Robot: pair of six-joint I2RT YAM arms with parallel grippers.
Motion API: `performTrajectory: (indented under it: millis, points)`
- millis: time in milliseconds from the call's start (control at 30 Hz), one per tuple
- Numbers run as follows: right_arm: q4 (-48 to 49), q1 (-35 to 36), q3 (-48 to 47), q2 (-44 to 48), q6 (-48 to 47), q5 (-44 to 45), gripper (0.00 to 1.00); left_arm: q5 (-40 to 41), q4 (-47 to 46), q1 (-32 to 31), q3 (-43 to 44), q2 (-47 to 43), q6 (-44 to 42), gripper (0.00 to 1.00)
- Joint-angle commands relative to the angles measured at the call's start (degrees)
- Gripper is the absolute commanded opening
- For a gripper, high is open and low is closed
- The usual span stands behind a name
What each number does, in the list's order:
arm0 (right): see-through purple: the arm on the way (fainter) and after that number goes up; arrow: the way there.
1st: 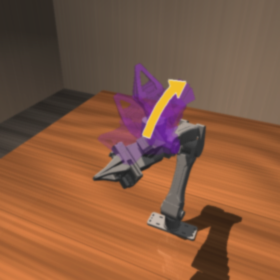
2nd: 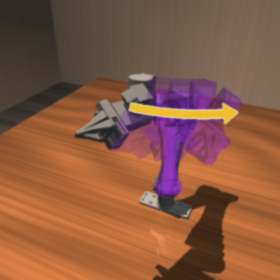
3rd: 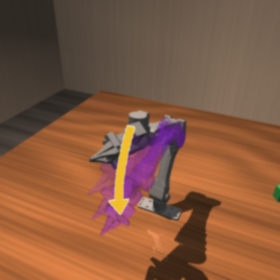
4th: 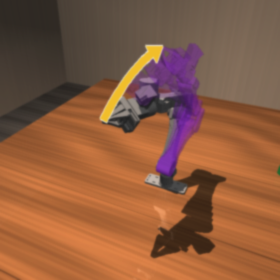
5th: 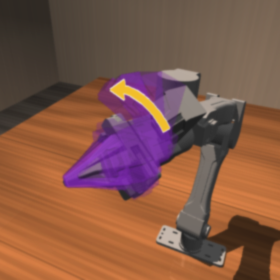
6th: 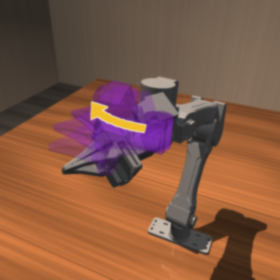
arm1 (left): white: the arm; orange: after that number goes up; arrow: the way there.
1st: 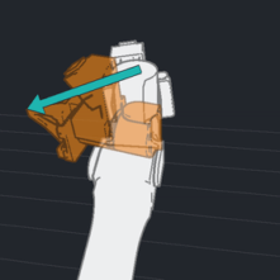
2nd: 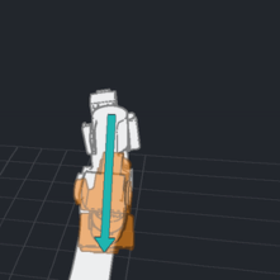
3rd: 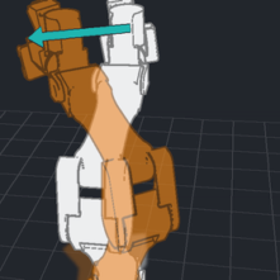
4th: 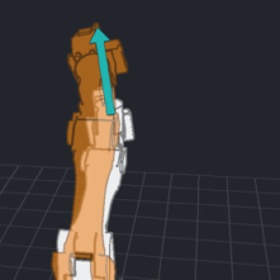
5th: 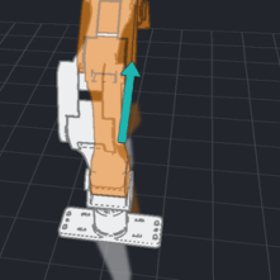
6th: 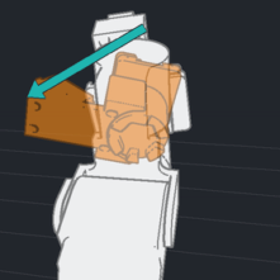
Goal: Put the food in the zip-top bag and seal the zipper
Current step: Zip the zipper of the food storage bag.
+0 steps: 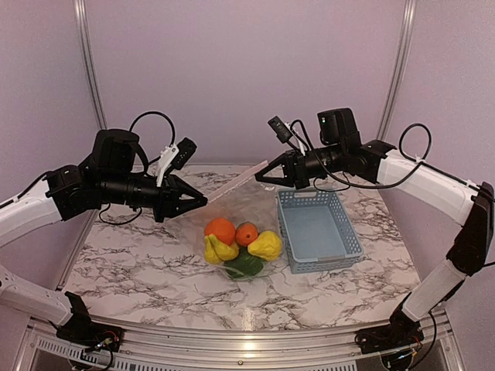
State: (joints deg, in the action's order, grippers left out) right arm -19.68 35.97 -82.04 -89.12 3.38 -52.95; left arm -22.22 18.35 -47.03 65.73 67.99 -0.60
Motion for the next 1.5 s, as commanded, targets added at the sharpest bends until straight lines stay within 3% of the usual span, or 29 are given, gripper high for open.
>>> performTrajectory:
  millis: [0, 933, 1067, 1200, 1300, 1467]
  points:
    - [1.85, -3.42, 0.04, 1.46, 0.24, 4.07, 0.00, 0.69, 6.11, 0.62, -2.91, -4.41, 0.23, 0.05]
    - [1.91, -5.39, 1.30, -0.16, 0.47, 3.82, 0.00, 5.31, 7.53, 1.72, -14.09, -14.84, 2.17, 0.05]
    - [2.02, -5.38, 1.04, -0.71, 0.74, 3.70, 0.00, 5.75, 5.70, 1.81, -13.64, -13.63, 2.18, 0.05]
    - [3.01, -5.42, -0.84, -2.87, 1.29, 4.24, 0.00, 12.09, 2.16, 2.52, -11.90, -10.30, 1.12, 0.04]
    - [5.14, -5.47, -4.44, -5.51, 2.42, 5.22, 0.00, 17.46, -2.24, 4.55, -9.26, -6.47, -0.78, 0.04]
    - [6.84, -5.46, -14.53, -12.95, 2.80, 5.91, 0.00, 18.97, -7.78, 9.57, -0.77, 1.84, -4.56, 0.04]
